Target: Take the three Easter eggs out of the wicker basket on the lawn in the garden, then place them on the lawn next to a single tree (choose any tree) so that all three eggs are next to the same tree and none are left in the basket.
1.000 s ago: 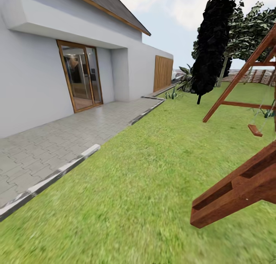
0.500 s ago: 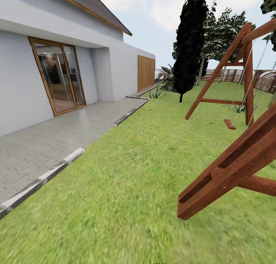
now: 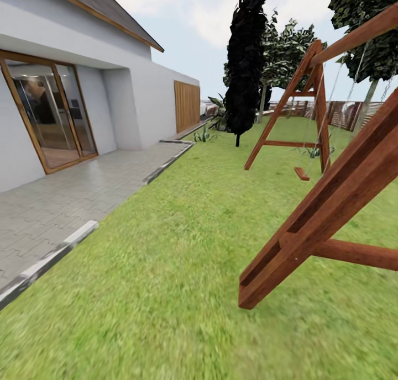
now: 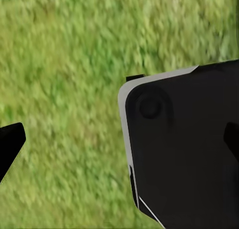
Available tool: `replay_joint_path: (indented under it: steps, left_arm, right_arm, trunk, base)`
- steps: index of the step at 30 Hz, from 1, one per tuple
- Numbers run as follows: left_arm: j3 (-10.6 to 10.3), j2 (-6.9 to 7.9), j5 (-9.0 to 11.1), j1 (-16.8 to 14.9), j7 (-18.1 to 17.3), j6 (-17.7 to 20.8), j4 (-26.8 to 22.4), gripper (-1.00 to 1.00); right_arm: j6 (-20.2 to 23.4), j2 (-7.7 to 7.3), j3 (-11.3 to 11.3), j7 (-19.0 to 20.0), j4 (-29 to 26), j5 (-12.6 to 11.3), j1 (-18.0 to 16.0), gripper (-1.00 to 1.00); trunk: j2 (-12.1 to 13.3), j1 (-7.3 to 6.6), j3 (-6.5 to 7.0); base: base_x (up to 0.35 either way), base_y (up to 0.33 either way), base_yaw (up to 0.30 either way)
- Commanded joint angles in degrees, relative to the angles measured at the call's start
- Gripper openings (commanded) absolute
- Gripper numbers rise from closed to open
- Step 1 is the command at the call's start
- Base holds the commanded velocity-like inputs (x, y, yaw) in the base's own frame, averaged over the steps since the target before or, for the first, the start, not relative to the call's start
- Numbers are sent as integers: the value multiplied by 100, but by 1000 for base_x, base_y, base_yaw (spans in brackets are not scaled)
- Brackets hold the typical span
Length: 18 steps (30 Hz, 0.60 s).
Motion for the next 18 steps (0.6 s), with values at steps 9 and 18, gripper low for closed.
replay_joint_path:
  steps: [9, 18]
  left_arm:
    - [-26, 1, -2, -3, 3, -19, 3, 100]
    - [-29, 1, -2, -3, 3, -19, 3, 100]
  right_arm:
    - [-9, -1, 17, 5, -8, -4, 1, 100]
    - [-9, -3, 17, 5, -10, -4, 1, 100]
  trunk:
    - [-8, 2, 17]
    - [-8, 2, 46]
  base:
    - [0, 0, -270]
    - [0, 0, -270]
